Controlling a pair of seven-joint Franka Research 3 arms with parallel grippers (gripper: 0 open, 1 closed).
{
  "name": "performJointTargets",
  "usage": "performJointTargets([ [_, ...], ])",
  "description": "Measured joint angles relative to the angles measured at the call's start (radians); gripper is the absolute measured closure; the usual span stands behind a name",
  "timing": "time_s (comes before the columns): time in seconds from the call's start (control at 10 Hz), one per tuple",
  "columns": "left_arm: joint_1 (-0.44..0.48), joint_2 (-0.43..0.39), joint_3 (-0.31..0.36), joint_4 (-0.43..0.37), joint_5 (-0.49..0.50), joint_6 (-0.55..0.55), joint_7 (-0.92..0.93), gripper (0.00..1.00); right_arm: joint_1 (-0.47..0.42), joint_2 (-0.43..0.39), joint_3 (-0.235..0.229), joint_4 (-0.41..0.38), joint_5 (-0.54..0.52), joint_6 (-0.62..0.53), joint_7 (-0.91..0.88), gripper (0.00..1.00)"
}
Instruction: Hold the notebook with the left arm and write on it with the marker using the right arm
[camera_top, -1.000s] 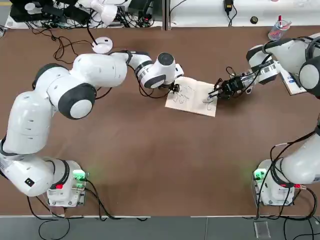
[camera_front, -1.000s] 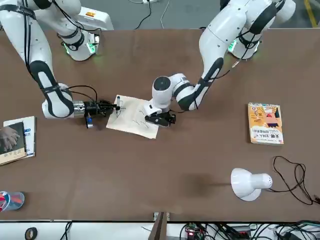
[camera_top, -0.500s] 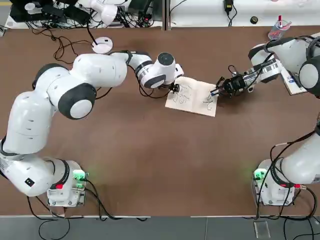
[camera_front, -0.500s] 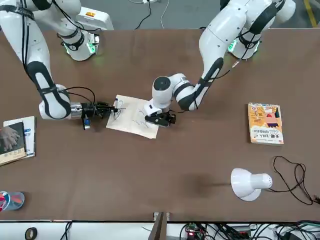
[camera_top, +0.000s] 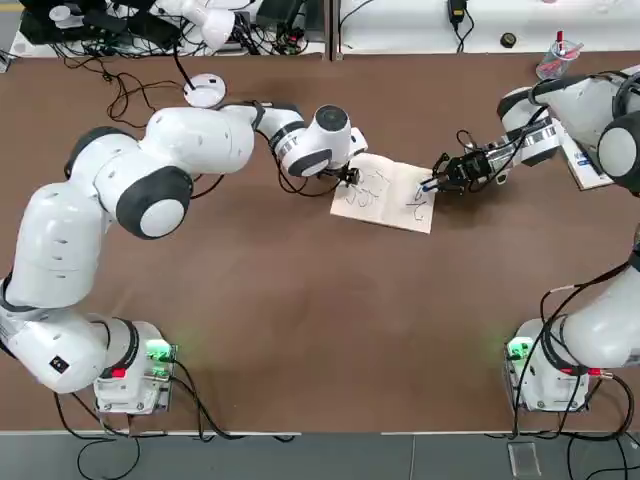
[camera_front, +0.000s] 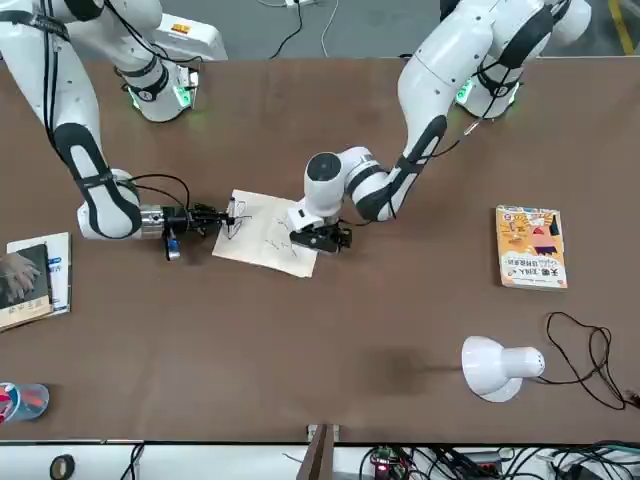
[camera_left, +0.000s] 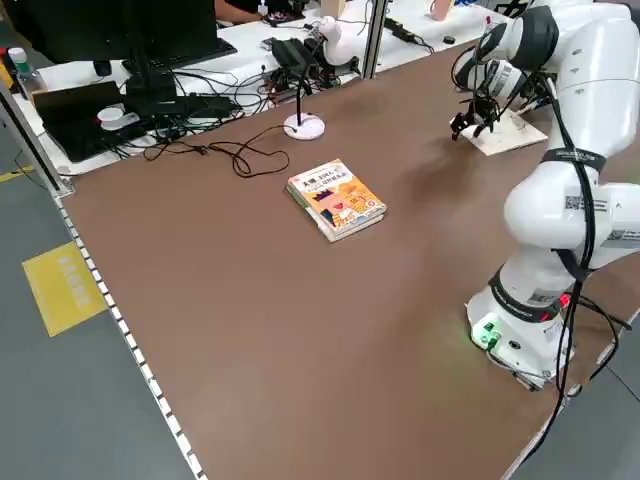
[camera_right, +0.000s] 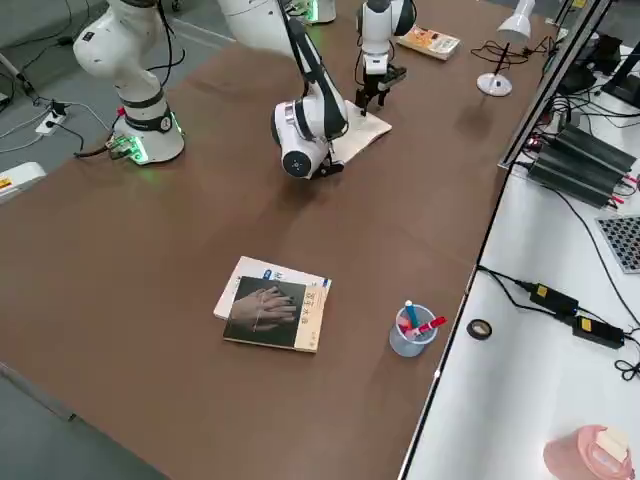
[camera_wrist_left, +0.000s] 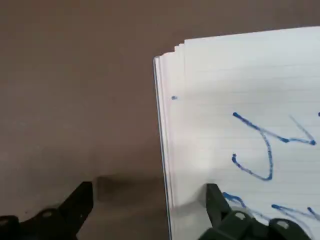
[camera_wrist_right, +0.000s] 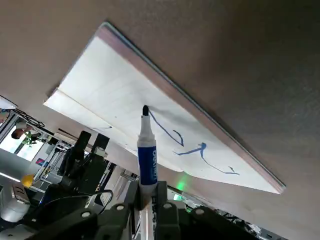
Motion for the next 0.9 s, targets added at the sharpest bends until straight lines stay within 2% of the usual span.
performJointTargets([
  [0.9, 0.000, 0.000, 0.000, 0.000, 0.000, 0.000, 0.000, 0.00, 0.042, 0.001, 0.000, 0.000, 0.001, 0.000, -0.001, 0.83],
])
